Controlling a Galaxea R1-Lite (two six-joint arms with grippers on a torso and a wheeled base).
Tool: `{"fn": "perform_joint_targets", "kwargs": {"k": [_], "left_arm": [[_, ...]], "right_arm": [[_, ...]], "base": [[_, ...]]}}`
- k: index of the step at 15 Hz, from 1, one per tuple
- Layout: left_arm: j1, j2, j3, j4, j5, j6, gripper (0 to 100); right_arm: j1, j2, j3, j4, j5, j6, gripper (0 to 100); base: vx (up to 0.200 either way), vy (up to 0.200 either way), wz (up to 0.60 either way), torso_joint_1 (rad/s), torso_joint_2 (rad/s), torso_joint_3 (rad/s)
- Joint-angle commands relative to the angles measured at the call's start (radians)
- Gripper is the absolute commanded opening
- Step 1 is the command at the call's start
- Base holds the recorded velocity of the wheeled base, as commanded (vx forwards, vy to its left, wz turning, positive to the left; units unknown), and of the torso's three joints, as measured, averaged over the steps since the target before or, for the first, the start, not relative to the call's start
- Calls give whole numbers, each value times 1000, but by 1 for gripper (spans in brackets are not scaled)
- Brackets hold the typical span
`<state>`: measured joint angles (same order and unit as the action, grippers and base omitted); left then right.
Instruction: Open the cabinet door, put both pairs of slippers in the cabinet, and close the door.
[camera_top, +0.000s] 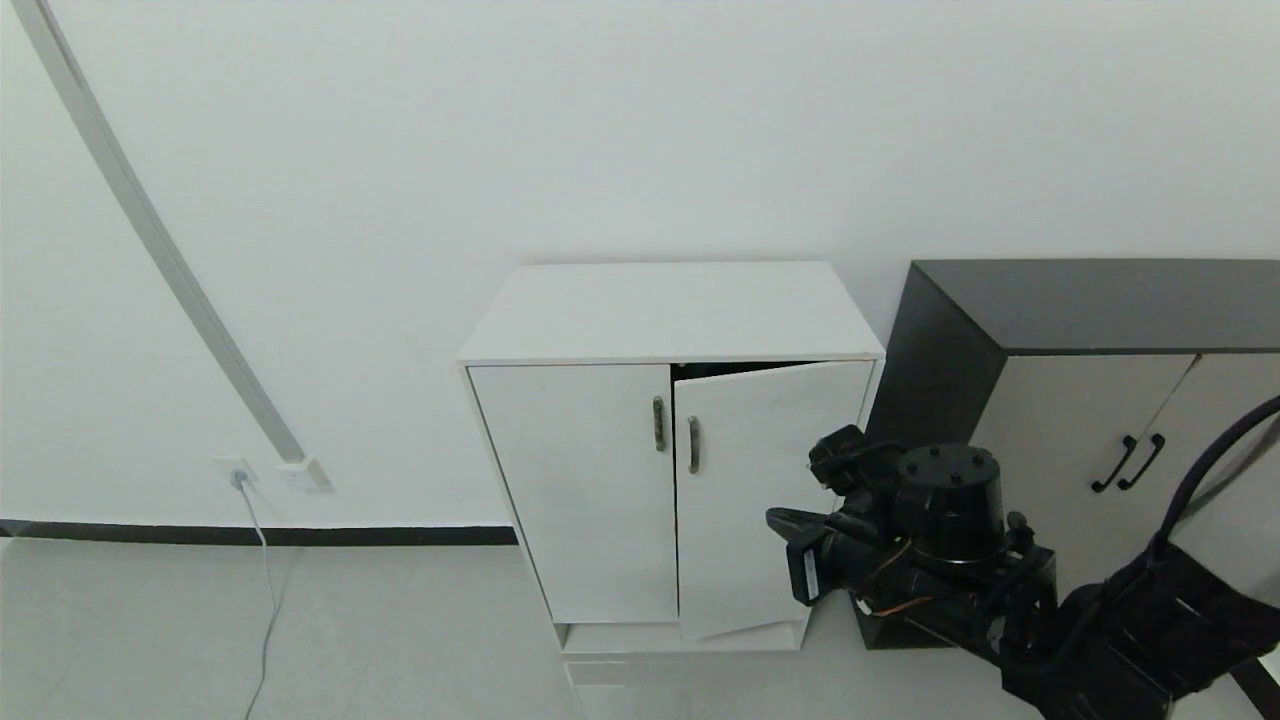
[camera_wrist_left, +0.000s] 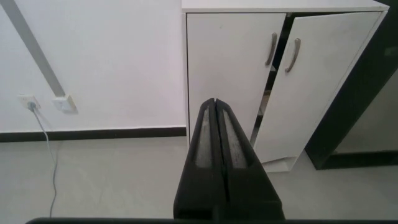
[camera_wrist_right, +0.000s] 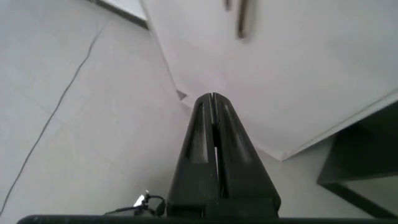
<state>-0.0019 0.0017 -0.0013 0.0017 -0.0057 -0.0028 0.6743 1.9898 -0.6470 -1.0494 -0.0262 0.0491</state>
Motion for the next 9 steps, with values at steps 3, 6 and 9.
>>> {"fn": "perform_joint_targets", "kwargs": {"k": [3,6,9], "left_arm": [[0,0,0,0,0,0,0],[0,0,0,0,0,0,0],[0,0,0,0,0,0,0]], "right_arm": [[18,78,47,-51,0,-14,0],[25,76,63,-58,-1,-14,0],[27,90,66,-77,-3,-14,0]], "base": [[0,0,0,0,0,0],[67,0,0,-1,-1,1],[200,0,0,-9,-2,4]]}}
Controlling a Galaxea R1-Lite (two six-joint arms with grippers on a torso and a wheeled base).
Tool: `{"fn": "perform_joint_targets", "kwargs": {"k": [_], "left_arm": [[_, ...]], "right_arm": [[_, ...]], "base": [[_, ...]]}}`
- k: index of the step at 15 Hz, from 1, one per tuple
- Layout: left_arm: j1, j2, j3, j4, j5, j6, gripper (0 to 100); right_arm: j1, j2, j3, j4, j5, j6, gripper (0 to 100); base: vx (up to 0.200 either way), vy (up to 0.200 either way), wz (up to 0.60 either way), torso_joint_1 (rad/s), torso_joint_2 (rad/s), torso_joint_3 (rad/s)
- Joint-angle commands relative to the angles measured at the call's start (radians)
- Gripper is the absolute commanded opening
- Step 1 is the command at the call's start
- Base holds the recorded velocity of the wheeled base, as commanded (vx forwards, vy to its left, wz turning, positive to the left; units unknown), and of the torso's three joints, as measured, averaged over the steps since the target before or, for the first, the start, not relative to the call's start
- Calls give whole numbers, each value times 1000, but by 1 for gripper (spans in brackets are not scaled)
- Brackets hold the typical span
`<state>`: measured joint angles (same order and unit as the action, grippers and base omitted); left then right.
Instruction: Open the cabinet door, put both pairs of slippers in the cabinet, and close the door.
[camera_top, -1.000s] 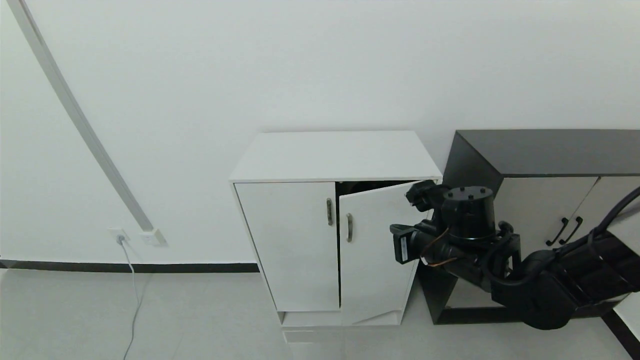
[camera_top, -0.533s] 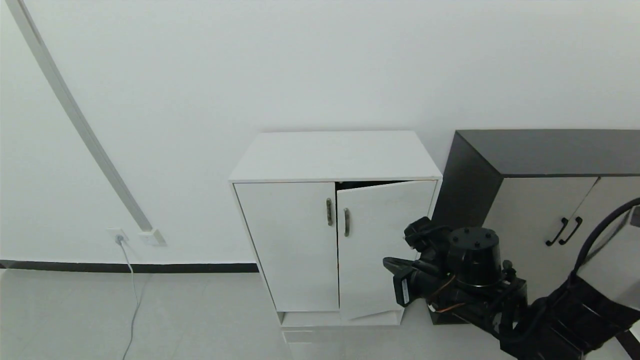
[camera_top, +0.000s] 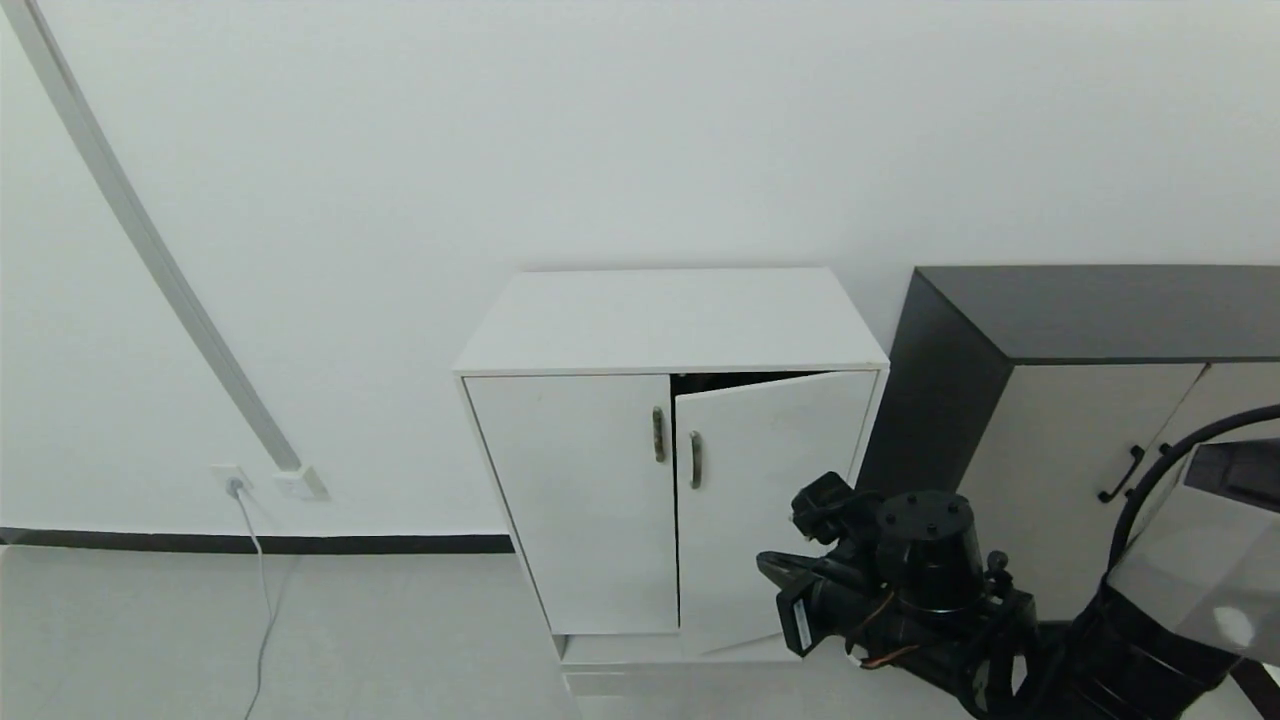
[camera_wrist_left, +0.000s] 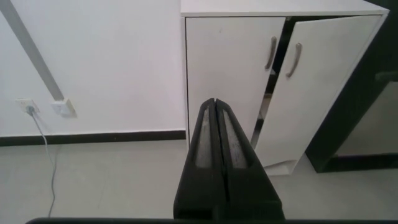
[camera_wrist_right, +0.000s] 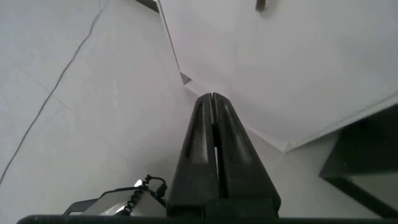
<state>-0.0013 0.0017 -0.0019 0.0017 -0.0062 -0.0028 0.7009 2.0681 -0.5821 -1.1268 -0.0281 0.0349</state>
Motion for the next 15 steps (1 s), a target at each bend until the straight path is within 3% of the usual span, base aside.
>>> {"fn": "perform_joint_targets", "kwargs": {"k": [1,7,15], "left_arm": [[0,0,0,0,0,0,0],[0,0,0,0,0,-3,0],[0,0,0,0,0,-5,0]], "right_arm": [[2,14,1,1,-1,0,0],[8,35,-1,-14,-7,0,0],[-44,156,-165,-28,-9,3,0]], "base": [[200,0,0,7,2,-2],[200,0,0,6,3,4],[0,0,0,0,0,0]]}}
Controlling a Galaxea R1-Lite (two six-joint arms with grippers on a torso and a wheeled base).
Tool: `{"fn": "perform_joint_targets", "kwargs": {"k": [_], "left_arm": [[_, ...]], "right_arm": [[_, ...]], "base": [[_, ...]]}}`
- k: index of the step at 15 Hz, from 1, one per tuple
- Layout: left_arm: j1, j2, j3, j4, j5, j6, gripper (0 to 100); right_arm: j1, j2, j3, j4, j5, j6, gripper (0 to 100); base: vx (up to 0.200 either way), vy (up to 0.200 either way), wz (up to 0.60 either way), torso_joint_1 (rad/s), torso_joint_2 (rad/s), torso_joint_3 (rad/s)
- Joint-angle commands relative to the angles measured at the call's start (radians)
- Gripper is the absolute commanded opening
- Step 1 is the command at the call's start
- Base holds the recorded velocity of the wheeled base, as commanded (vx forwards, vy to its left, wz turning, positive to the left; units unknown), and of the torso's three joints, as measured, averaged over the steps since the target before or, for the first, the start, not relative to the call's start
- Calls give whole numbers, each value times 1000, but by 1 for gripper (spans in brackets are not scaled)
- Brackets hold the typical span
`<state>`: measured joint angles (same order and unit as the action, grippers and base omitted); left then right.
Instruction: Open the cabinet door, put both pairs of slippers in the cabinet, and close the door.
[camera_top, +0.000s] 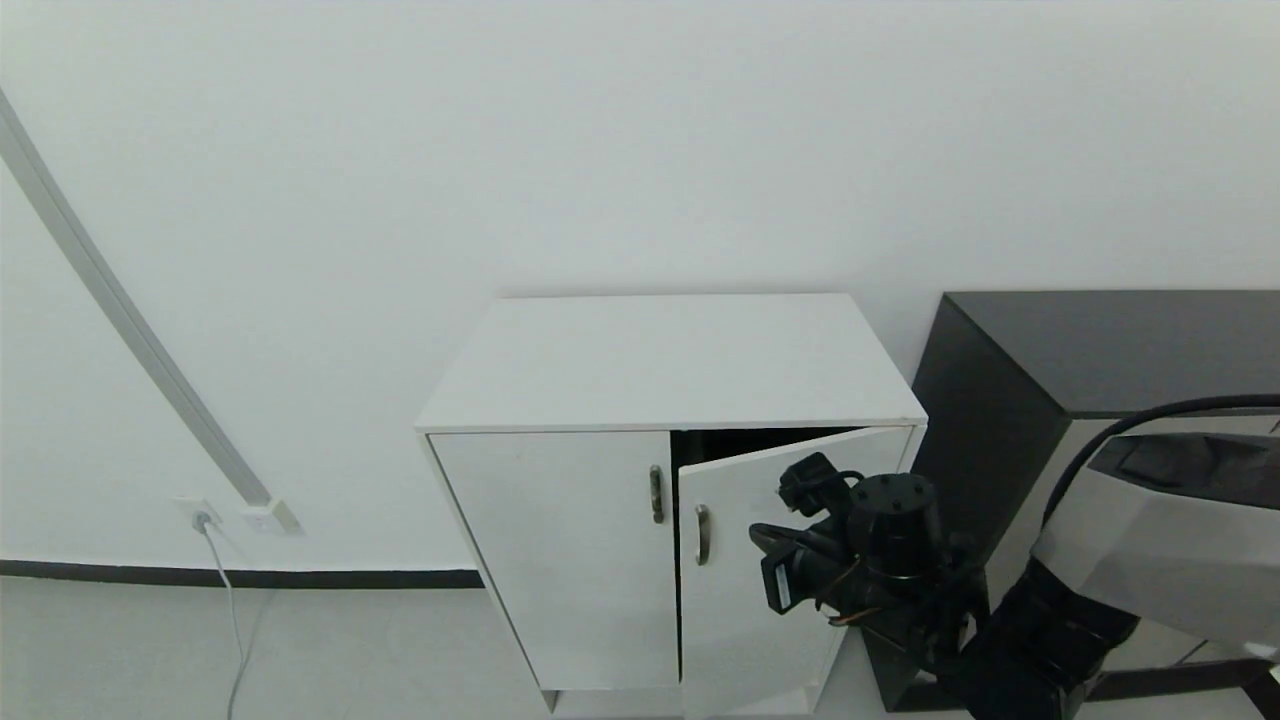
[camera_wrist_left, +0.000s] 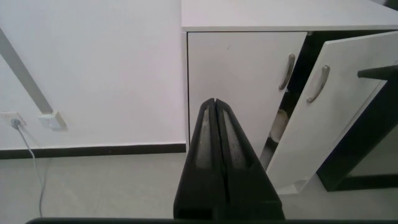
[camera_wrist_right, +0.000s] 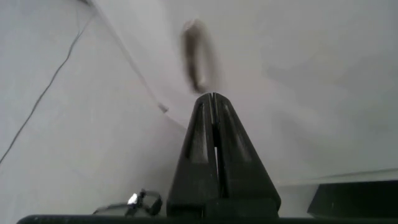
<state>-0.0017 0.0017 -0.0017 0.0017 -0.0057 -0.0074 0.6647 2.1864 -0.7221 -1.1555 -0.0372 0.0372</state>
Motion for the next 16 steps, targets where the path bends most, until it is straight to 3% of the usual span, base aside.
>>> {"fn": "perform_joint_targets", "kwargs": {"k": [1,8,16], "left_arm": [[0,0,0,0,0,0,0],[0,0,0,0,0,1,0],[0,0,0,0,0,1,0]], "right_arm": [[-39,92,-92,4,0,0,0],[-109,161,-264,74,7,-2,0],[-126,173,-306,86,7,-2,0]], "base": [[0,0,0,0,0,0],[0,0,0,0,0,0],[0,0,0,0,0,0]]}}
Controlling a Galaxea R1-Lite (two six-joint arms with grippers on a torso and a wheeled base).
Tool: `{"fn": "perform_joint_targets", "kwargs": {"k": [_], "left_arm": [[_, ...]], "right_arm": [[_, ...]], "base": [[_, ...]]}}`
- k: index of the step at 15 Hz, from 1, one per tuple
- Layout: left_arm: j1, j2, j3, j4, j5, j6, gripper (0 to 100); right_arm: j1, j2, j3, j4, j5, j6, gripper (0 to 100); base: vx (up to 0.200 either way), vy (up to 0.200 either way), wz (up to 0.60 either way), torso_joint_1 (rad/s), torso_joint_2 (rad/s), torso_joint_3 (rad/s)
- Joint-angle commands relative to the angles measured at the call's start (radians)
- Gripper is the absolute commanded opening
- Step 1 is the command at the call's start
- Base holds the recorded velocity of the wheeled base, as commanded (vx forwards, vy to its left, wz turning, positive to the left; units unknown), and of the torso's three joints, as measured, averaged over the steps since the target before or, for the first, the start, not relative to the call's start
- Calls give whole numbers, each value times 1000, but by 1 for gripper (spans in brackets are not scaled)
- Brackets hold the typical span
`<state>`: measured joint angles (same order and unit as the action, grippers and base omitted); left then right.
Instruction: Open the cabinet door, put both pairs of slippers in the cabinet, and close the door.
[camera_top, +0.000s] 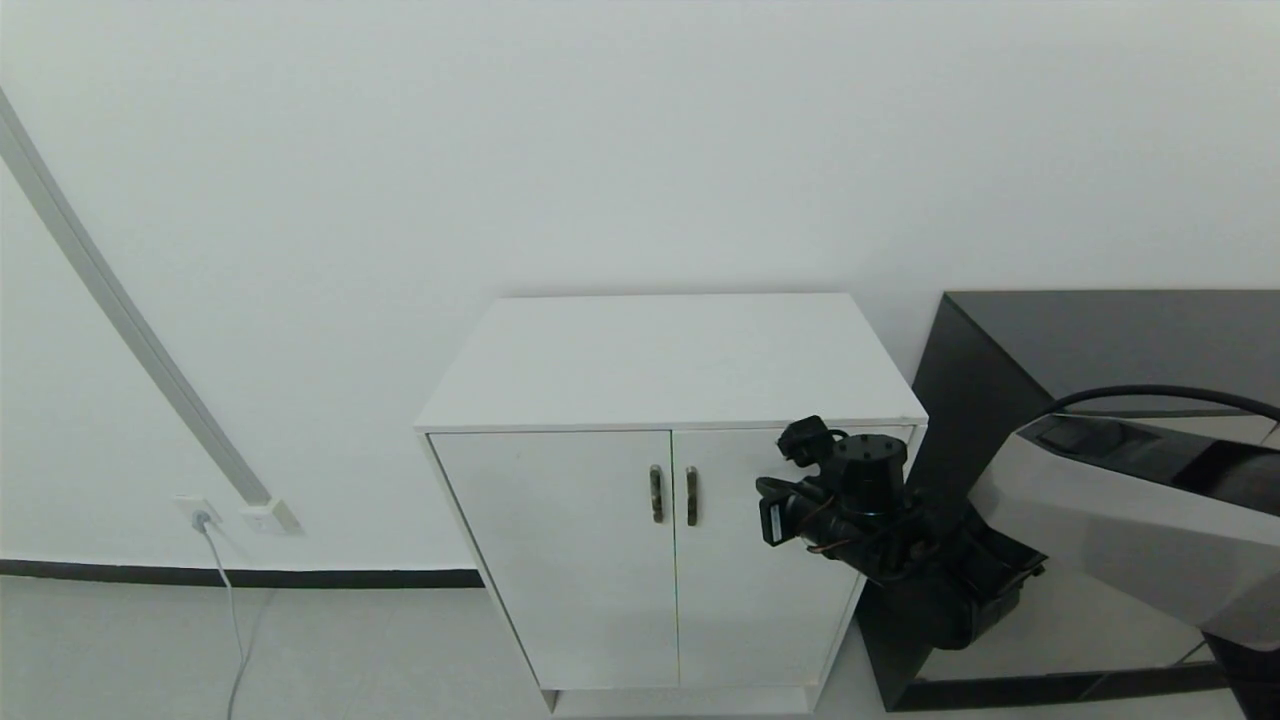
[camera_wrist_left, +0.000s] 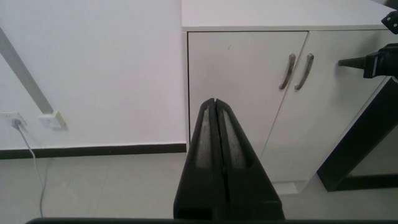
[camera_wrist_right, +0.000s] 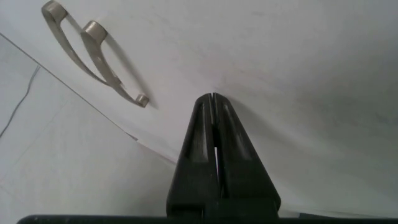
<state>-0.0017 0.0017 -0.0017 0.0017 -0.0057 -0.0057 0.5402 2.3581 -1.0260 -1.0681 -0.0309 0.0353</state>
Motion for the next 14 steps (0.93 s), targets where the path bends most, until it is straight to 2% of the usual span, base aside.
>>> {"fn": "perform_joint_targets", "kwargs": {"k": [1,14], "left_arm": [[0,0,0,0,0,0,0],[0,0,0,0,0,0,0]], "right_arm": [[-2,1,-2,-1,0,0,0],[-8,6,-19,-1,0,0,0]], "base": [[0,0,0,0,0,0],[0,0,0,0,0,0]]}}
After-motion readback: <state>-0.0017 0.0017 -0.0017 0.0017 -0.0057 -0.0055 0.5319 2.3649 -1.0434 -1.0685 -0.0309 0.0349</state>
